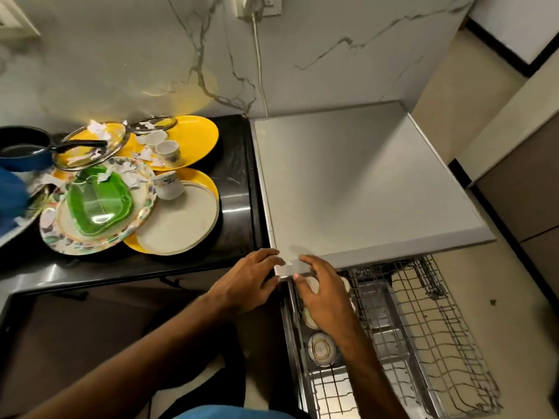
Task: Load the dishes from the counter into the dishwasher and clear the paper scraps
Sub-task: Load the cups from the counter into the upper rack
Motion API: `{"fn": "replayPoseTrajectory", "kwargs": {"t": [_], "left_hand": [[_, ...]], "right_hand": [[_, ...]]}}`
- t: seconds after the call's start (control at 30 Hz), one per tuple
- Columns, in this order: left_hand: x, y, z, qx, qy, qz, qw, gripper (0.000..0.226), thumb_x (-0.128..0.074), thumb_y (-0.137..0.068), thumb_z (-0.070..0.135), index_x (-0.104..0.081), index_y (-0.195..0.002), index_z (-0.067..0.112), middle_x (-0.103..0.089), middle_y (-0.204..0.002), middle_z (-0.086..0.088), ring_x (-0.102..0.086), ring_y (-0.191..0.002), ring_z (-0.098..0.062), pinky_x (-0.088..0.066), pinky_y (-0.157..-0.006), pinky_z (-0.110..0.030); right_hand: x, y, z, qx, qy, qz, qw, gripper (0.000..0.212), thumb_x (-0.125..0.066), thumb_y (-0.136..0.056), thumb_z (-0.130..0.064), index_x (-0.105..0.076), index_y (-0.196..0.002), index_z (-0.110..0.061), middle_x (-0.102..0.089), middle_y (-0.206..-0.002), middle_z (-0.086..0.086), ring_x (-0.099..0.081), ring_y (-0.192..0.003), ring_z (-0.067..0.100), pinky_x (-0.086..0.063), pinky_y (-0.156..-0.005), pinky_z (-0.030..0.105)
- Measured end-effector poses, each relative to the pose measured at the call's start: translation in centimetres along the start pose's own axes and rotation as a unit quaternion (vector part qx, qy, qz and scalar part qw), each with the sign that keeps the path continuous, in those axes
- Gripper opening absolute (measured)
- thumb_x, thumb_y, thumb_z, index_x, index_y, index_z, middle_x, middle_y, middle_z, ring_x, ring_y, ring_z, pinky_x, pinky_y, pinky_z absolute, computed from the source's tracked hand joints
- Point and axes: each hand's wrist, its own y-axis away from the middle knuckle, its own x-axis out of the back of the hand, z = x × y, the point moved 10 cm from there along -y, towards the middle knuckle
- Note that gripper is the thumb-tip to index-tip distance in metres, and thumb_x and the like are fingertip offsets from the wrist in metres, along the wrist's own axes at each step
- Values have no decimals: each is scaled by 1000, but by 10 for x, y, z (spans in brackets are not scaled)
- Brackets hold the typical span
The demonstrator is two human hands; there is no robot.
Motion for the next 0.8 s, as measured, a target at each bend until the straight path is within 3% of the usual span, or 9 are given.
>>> {"fn": "replayPoseTrajectory", "kwargs": {"t": [0.17, 0.33, 0.57, 0.8], "left_hand": [[40, 11, -40, 23, -1, 42, 999, 43, -60, -100, 34, -56, -141, 24, -42, -155, 3, -45, -140, -17, -44, -114, -36], [74, 13, -74, 26, 4, 74, 997, 43, -61, -96, 32, -58, -138, 22, -47, -152, -2, -51, -135, -21, -45, -111, -35], [118, 15, -123, 45, 1, 114, 992, 39, -58, -99, 36, -57, -137, 27, -43, -154, 2, -46, -137, -20, -43, -111, -37], [163, 7, -192, 103, -85, 162, 978, 43, -66, -94, 35, -60, -134, 20, -27, -163, -13, -30, -148, -37, -38, -114, -55]], "right_hand": [[-44, -19, -49, 27, 6, -25, 999, 40, -66, -100, -34, -56, -139, -32, -49, -134, -26, -47, -125, -6, -46, -110, 27], [-78, -40, -91, 45, 21, -38, 998, 41, -65, -100, -36, -56, -140, -30, -54, -142, -14, -50, -130, 3, -45, -112, 31], [-118, -64, -132, 42, 33, -47, 997, 44, -64, -100, -39, -54, -142, -32, -50, -147, -14, -48, -133, 3, -46, -112, 32], [-146, -85, -158, 42, 41, -26, 998, 43, -66, -99, -38, -56, -141, -33, -51, -147, -15, -49, -131, 2, -47, -110, 31]]}}
